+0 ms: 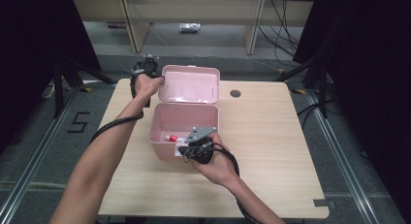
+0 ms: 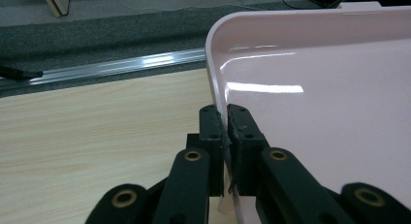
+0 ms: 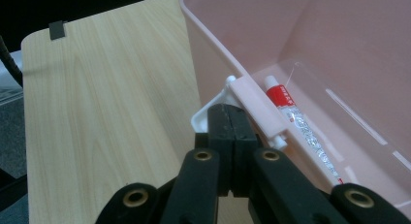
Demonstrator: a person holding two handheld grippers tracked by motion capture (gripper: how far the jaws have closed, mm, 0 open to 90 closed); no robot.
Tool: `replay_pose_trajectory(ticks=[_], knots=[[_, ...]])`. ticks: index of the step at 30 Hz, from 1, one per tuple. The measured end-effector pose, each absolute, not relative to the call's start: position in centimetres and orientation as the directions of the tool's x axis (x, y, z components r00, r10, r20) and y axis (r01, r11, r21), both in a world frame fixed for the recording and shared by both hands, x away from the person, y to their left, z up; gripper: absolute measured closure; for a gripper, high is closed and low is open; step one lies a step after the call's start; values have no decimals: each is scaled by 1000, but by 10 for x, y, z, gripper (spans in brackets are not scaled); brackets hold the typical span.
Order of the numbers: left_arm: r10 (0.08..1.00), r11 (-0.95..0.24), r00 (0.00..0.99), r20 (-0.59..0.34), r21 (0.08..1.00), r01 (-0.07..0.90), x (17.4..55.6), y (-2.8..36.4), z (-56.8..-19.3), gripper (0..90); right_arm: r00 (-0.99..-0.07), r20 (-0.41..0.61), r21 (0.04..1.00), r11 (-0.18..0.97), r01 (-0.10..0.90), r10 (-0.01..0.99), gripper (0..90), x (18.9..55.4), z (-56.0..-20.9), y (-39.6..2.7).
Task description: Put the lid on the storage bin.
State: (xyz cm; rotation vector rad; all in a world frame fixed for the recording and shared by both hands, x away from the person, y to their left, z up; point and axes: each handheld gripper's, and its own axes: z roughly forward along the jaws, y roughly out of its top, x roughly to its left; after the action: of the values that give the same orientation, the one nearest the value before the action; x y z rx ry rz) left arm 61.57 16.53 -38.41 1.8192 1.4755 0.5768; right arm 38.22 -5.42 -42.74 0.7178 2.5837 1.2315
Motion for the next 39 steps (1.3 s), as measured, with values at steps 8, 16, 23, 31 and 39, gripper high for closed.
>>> replay_pose_trajectory(ticks=[8, 16, 23, 31, 39], knots=[[963, -74, 247, -110, 772, 632, 610, 168, -376, 862, -864, 34, 777, 530, 339, 503, 900, 382, -428, -54], [960, -71, 258, -111, 793, 606, 605, 170, -370, 865, -865, 22, 782, 531, 328, 502, 900, 383, -429, -53], [958, -66, 265, -111, 813, 579, 599, 172, -365, 868, -862, 35, 773, 532, 345, 507, 900, 383, -427, -54], [956, -63, 274, -110, 830, 554, 591, 174, -359, 871, -859, 34, 772, 532, 347, 511, 900, 383, -427, -55], [951, -26, 276, -137, 857, 515, 581, 178, -357, 879, -856, 38, 776, 525, 350, 515, 900, 383, -428, -55]])
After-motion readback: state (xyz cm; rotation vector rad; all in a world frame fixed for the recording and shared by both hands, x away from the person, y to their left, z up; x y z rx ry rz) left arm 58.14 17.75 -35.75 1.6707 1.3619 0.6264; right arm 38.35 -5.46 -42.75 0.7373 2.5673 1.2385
